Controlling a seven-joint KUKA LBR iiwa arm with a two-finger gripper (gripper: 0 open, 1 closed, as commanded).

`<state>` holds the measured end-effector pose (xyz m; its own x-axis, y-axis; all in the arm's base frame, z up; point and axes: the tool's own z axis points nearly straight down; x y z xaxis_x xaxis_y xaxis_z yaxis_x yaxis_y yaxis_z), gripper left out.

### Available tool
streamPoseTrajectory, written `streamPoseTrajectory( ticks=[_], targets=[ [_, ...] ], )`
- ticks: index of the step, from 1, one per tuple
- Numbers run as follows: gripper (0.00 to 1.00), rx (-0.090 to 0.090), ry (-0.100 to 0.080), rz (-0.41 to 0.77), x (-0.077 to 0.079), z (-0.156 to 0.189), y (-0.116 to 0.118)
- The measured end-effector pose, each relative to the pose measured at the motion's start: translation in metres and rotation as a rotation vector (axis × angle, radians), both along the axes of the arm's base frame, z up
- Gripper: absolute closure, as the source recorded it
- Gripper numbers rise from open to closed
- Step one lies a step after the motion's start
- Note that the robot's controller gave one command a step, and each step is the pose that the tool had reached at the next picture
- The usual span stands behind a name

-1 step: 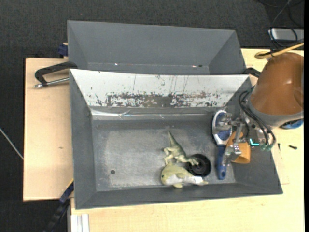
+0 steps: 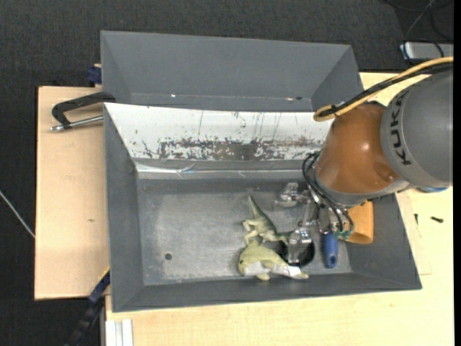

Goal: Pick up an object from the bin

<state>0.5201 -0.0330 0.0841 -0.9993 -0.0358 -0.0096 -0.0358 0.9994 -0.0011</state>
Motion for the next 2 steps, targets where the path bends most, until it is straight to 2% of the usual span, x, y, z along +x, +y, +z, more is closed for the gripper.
streamPoseTrajectory(
  ticks=[1,2],
  targets=[
    [0.00,0.005,0.004,-0.002,-0.012,0.018,0.056],
    [0.00,0.001,0.004,0.418,-0.022,0.017,0.117]
  ],
)
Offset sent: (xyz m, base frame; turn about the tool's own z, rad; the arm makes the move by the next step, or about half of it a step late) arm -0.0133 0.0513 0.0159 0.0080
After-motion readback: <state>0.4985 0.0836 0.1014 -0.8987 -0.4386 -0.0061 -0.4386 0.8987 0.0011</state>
